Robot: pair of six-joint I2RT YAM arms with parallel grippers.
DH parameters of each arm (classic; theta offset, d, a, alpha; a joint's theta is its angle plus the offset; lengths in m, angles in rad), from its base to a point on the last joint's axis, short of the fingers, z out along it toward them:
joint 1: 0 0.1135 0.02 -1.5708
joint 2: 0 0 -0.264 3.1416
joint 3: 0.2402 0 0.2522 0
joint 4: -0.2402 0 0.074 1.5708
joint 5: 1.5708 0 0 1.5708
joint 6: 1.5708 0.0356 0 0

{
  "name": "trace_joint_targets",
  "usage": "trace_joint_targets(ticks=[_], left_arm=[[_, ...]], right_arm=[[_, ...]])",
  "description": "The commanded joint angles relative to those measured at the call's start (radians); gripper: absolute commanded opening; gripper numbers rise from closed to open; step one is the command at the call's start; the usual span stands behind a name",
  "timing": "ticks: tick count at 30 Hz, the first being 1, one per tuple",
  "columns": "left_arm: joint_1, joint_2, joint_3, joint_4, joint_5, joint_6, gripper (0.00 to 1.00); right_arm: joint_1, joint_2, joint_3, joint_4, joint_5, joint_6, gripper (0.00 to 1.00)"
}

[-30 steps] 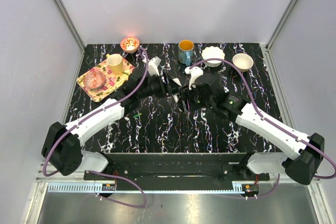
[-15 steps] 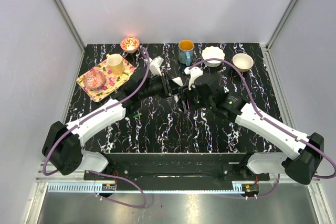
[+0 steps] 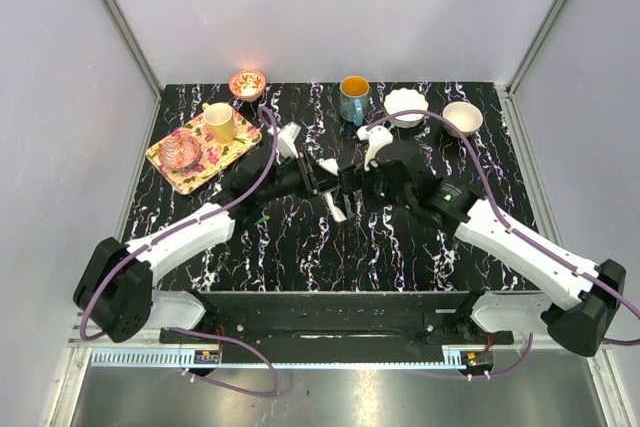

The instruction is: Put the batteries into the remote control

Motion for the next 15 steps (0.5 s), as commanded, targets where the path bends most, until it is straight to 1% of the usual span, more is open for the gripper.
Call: trace_joint_targets(ticks=[1, 2, 4, 5, 7, 8, 11, 13, 14, 15], left_arm=[[0.034, -0.122, -0.074, 0.158, -0.075, -0.031, 0.0], [0.039, -0.137, -0.114, 0.205, -0.104, -0.039, 0.0], [0.047, -0.18, -0.157, 0.262, -0.143, -0.06, 0.0], [0.048, -0.192, -0.194, 0.316, -0.172, -0.064, 0.0], [0.048, -0.217, -0.223, 0.365, -0.195, -0.071, 0.0], [0.047, -0.223, -0.254, 0.427, -0.207, -0.073, 0.0], [0.048, -0.243, -0.311, 0.552, -0.244, -0.077, 0.0], [0.048, -0.251, -0.35, 0.607, -0.268, -0.077, 0.0], [0.048, -0.255, -0.367, 0.673, -0.299, -0.079, 0.0], [0.048, -0.255, -0.38, 0.701, -0.31, -0.082, 0.0]], right_arm=[[0.003, -0.104, 0.066, 0.016, 0.036, 0.035, 0.96], [0.003, -0.119, 0.061, 0.019, 0.037, 0.043, 0.98], [0.002, -0.133, 0.044, 0.032, 0.062, 0.071, 0.99], [0.002, -0.145, 0.011, 0.058, 0.074, 0.086, 1.0], [0.002, -0.168, -0.067, 0.099, 0.096, 0.153, 1.0], [0.0, -0.173, -0.095, 0.149, 0.091, 0.182, 1.0], [-0.011, -0.188, -0.195, 0.255, 0.036, 0.334, 1.0], [-0.018, -0.197, -0.254, 0.314, -0.012, 0.391, 0.99], [-0.023, -0.2, -0.273, 0.37, -0.024, 0.438, 0.99], [-0.031, -0.203, -0.288, 0.4, -0.041, 0.46, 0.98]])
